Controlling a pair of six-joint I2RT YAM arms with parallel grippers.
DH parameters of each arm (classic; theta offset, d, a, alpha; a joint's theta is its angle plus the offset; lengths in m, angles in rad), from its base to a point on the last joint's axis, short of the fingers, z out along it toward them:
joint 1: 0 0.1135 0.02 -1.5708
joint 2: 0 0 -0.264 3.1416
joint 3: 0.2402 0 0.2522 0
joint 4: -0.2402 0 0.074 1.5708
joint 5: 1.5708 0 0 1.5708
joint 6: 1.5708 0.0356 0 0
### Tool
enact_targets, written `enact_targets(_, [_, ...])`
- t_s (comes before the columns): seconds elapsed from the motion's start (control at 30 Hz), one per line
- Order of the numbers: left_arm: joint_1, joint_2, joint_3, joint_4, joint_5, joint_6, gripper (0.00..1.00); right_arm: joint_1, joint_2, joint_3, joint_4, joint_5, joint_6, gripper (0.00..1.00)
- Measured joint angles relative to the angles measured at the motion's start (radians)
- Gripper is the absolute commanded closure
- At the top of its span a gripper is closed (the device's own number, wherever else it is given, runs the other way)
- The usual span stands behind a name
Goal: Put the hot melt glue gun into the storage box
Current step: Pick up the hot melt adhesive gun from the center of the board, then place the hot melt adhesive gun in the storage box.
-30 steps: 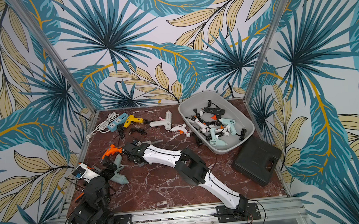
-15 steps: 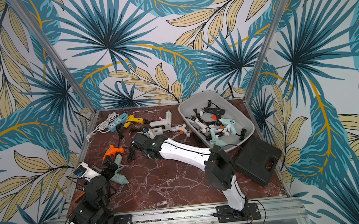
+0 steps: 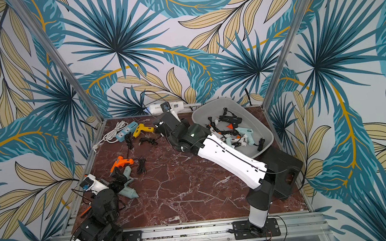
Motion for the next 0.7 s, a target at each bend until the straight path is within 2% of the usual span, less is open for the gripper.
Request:
enact_targets(0.13, [0.0,0.0,0.0,0.0,0.0,0.0,0.0,-0.107,-0.021,0.037,0.002,0.003,-0.07,1.0])
enact_targets(0.37, [0.0,0.0,0.0,-0.018,0.0,0.0,0.0,-0.356,-0.038,0.028,0.002,-0.05,-0.184,1.0])
enact_targets(0.53, [0.0,0.0,0.003,-0.029,0.0,0.001,0.0,-0.521,-0.038,-0.018,0.001,-0.174,-0.256,1.0])
enact_targets(0.7, [0.0,0.0,0.008,-0.044,-0.001,0.001,0.0,-0.65,0.0,-0.025,0.002,-0.367,-0.346,1.0])
